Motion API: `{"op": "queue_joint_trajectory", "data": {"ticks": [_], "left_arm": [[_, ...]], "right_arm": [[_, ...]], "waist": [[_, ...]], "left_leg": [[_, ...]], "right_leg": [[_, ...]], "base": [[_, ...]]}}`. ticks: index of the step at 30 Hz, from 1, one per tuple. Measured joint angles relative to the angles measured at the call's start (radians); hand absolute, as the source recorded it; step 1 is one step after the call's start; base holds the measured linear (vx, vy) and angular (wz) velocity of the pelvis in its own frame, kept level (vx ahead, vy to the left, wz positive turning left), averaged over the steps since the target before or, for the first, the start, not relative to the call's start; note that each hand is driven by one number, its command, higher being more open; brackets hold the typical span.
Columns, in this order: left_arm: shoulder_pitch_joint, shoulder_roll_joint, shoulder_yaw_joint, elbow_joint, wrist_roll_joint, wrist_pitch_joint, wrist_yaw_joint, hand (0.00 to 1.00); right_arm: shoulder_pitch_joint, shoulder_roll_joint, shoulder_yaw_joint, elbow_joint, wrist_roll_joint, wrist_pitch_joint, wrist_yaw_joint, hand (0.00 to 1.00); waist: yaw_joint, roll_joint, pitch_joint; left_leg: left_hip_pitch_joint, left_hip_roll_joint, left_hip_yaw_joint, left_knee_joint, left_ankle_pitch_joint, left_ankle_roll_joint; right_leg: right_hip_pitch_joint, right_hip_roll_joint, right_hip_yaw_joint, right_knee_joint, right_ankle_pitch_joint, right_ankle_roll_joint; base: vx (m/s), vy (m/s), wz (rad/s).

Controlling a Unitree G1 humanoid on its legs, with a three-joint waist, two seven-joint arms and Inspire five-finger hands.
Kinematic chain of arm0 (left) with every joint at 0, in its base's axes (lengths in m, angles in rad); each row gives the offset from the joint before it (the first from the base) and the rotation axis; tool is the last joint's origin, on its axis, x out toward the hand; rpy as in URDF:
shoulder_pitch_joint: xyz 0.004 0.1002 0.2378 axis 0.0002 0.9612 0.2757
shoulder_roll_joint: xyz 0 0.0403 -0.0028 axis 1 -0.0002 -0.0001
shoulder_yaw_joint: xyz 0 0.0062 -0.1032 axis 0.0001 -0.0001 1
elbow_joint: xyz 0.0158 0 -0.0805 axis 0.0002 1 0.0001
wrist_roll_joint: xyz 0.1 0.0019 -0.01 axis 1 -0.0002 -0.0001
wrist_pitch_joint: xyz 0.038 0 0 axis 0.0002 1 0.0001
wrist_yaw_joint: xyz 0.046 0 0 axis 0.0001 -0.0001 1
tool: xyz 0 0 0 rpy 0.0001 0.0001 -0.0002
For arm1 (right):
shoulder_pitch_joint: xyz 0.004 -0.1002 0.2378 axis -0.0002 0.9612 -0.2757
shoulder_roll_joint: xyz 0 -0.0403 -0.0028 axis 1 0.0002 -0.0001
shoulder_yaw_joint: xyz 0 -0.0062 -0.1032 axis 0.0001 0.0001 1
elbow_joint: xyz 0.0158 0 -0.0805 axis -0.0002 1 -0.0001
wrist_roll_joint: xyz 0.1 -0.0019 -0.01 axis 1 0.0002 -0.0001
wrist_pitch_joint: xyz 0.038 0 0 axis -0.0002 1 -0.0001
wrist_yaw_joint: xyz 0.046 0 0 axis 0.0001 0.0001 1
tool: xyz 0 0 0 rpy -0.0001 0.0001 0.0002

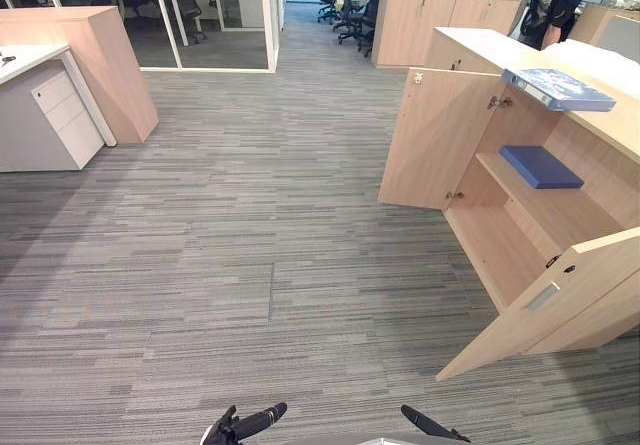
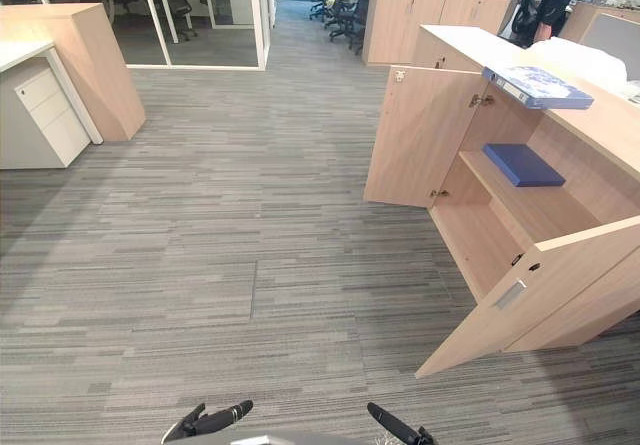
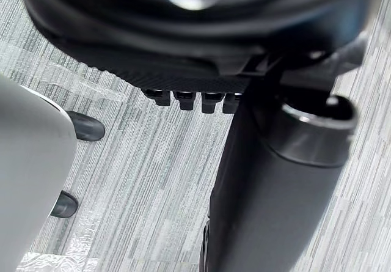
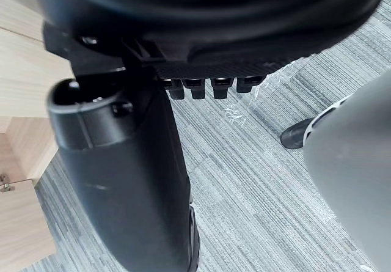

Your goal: Walk over to the cabinet, pick up the folder, carry it to the office cabinet, place the folder inside the office cabinet, then close the office cabinet door

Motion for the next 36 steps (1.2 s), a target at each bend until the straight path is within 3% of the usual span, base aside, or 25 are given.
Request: {"op": "queue_joint_trajectory", "data": {"ticks": [11, 26, 28, 30, 31, 32, 33, 36], "left_arm": [[-0.003, -0.003, -0.065, -0.034, 0.052, -0.038, 0.084, 1.0], [-0.008, -0.005, -0.082, -0.039, 0.083, -0.042, 0.108, 1.0], [-0.014, -0.003, -0.072, -0.047, 0.091, -0.042, 0.107, 1.0], [-0.022, -0.018, -0.03, -0.059, 0.084, -0.041, 0.106, 1.0], [-0.025, -0.018, -0.022, -0.065, 0.075, -0.041, 0.106, 1.0], [-0.028, -0.022, -0.009, -0.084, 0.073, -0.042, 0.106, 1.0], [-0.036, -0.032, 0.005, -0.096, 0.056, -0.043, 0.109, 1.0], [-0.049, -0.042, -0.002, -0.096, 0.055, -0.042, 0.119, 1.0]], "right_arm": [[-0.003, -0.002, 0.048, -0.003, -0.002, -0.007, -0.026, 1.0], [-0.008, -0.005, 0.069, -0.004, -0.003, -0.023, -0.043, 1.0], [-0.014, -0.005, 0.075, -0.002, -0.003, -0.026, -0.042, 1.0], [-0.032, -0.022, 0.082, 0.0, -0.002, -0.027, -0.042, 1.0], [-0.035, -0.024, 0.082, 0.0, -0.002, -0.027, -0.041, 1.0], [-0.039, -0.033, 0.082, -0.001, -0.002, -0.028, -0.041, 1.0], [-0.046, -0.051, 0.083, 0.002, -0.003, -0.026, -0.043, 1.0], [-0.063, -0.086, 0.082, 0.037, -0.003, -0.018, -0.053, 1.0]], "waist": [[0.001, -0.009, 0.011], [0.0, -0.002, 0.025], [0.0, -0.005, 0.039], [0.002, 0.021, 0.076], [0.002, 0.023, 0.083], [0.008, 0.032, 0.098], [0.021, 0.044, 0.12], [0.027, 0.062, 0.13]], "left_leg": [[0.001, -0.003, -0.026, 0.0, 0.0, 0.0], [-0.001, -0.002, -0.022, 0.004, -0.005, -0.004], [-0.05, 0.002, -0.019, 0.109, -0.064, -0.008], [-0.164, 0.046, 0.016, 0.405, -0.185, -0.055], [-0.204, 0.056, 0.027, 0.496, -0.192, -0.066], [-0.293, 0.082, 0.047, 0.682, -0.181, -0.078], [-0.365, 0.11, 0.055, 0.816, -0.212, -0.071], [-0.437, 0.126, 0.049, 0.792, -0.243, -0.056]], "right_leg": [[0.011, -0.005, -0.026, 0.0, -0.01, 0.003], [0.013, -0.004, -0.022, 0.0, -0.012, -0.001], [0.014, -0.005, -0.017, 0.001, -0.02, -0.004], [0.017, 0.01, -0.008, 0.025, -0.043, -0.028], [0.017, 0.01, -0.007, 0.03, -0.049, -0.032], [0.016, 0.009, -0.001, 0.047, -0.062, -0.037], [0.021, 0.008, 0.015, 0.07, -0.078, -0.04], [0.031, -0.026, 0.03, 0.072, -0.094, -0.021]], "base": [[-0.03, -0.025, 0.07], [-0.02, -0.008, 0.0], [-0.02, -0.017, -0.06], [-0.02, -0.001, -0.1], [-0.03, 0.003, -0.04], [0.0, 0.014, -0.13], [0.03, 0.018, -0.2], [0.08, 0.076, -0.18]]}}
